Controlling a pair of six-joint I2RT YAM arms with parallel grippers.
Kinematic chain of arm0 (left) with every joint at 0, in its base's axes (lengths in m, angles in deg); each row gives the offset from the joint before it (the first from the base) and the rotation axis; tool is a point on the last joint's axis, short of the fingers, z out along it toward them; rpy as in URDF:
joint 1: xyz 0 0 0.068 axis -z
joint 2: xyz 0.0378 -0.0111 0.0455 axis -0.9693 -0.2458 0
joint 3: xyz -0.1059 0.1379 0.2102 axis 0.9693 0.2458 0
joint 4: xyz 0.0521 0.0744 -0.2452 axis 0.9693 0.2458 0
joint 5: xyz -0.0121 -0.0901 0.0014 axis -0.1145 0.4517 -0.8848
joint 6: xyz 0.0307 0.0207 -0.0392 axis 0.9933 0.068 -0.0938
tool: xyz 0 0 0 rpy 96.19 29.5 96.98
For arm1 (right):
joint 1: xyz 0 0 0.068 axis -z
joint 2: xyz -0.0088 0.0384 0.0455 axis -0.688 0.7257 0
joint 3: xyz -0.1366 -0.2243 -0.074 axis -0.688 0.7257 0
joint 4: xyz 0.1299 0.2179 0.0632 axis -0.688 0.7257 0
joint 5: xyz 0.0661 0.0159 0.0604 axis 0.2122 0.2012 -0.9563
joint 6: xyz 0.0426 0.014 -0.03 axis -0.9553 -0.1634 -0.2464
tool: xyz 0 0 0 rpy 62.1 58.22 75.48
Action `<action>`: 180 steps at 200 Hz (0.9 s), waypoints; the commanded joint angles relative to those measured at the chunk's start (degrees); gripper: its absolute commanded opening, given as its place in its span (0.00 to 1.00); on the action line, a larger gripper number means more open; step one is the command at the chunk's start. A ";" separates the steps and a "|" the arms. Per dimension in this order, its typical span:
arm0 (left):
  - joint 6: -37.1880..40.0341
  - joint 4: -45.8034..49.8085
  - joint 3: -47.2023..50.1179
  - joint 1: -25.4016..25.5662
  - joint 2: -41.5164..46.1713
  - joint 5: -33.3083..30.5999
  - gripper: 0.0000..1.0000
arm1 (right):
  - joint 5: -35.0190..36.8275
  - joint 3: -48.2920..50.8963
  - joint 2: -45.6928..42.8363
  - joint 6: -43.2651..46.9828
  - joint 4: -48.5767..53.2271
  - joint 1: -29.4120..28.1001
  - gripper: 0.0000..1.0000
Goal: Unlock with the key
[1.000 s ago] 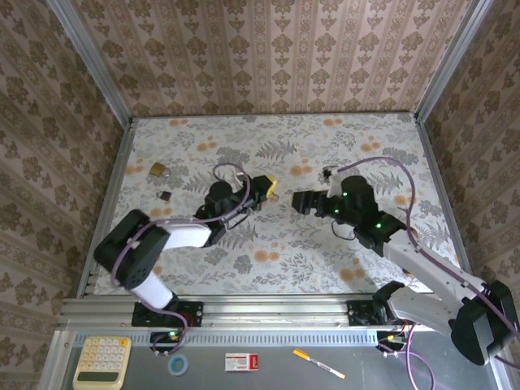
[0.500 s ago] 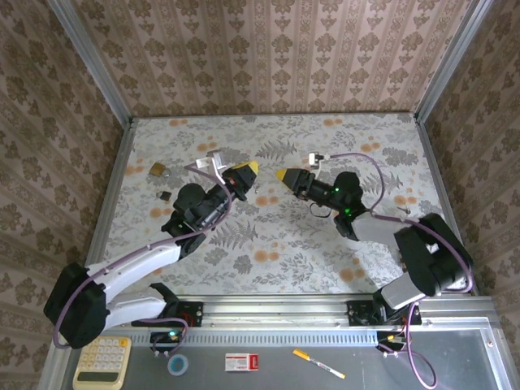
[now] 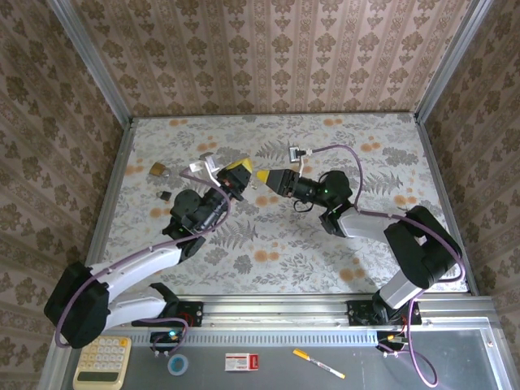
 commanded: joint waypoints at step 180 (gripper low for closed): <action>-8.55 -20.36 4.70 1.22 -5.50 -5.39 0.00 | -0.24 -2.05 -0.36 0.66 -2.56 -3.94 0.27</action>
